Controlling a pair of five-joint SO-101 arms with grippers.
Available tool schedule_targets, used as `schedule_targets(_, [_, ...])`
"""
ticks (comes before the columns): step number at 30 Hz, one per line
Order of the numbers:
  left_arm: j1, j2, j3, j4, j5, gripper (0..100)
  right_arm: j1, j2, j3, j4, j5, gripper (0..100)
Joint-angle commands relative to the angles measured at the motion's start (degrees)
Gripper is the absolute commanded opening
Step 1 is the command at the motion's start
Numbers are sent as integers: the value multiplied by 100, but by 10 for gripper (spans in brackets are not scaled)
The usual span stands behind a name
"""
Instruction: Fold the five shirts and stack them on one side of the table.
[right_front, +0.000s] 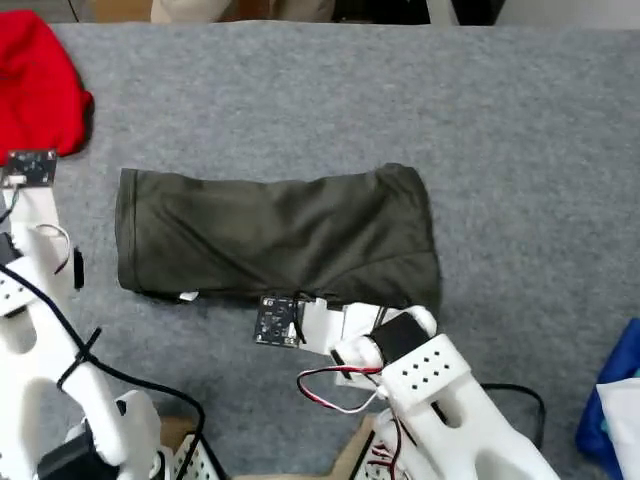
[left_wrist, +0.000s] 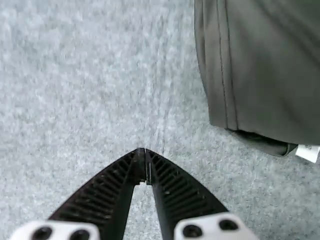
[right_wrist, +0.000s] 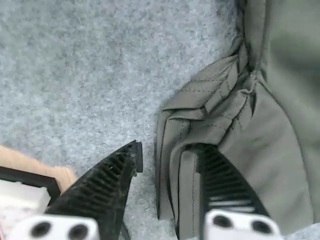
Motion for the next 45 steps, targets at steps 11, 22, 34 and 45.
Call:
schedule_targets(11, [-413, -224, 44, -97, -44, 20, 1138, -84, -268, 642, 818, 288])
schedule_targets(22, [-387, -224, 0, 167, -44, 20, 1138, 84, 453, -237, 835, 288])
schedule_targets(34, [-404, -224, 44, 185, -44, 20, 1138, 2703, -22, -1363, 818, 284])
schedule_targets(45, [-404, -233, 0, 185, -53, 20, 1165, 3108, -532, -1266, 791, 19])
